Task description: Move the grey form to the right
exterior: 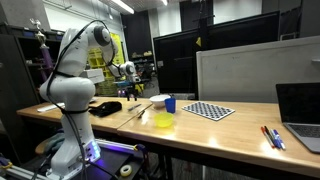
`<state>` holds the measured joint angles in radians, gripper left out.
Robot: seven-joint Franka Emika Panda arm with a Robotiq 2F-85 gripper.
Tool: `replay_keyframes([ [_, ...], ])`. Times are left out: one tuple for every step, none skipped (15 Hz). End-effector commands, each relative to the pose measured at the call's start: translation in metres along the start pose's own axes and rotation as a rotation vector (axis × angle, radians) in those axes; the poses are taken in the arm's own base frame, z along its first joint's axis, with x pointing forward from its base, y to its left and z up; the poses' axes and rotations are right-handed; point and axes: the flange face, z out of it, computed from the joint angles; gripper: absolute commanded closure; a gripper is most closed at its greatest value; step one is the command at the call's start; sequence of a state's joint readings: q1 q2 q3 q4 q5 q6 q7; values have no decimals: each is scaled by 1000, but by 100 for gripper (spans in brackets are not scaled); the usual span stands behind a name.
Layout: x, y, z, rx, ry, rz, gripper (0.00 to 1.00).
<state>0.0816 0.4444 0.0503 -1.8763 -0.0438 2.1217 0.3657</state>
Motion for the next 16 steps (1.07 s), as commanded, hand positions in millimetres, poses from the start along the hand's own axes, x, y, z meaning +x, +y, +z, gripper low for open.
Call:
replay_keyframes([
  [0, 0, 0, 0, -1, 0, 0],
  [0, 0, 0, 0, -1, 0, 0],
  [0, 0, 0, 0, -1, 0, 0],
  [0, 0, 0, 0, -1, 0, 0],
  [0, 0, 0, 0, -1, 0, 0],
  [0, 0, 0, 0, -1, 0, 0],
  [0, 0, 0, 0, -1, 0, 0],
  [0, 0, 0, 0, -1, 0, 0],
  [0, 0, 0, 0, -1, 0, 0],
  [0, 0, 0, 0, -1, 0, 0],
  [0, 0, 0, 0, -1, 0, 0],
  [0, 0, 0, 0, -1, 0, 0],
  [0, 0, 0, 0, -1, 0, 0],
  [0, 0, 0, 0, -1, 0, 0],
  [3, 0, 0, -2, -4, 2, 0],
  [5, 1, 1, -1, -7, 6, 0],
])
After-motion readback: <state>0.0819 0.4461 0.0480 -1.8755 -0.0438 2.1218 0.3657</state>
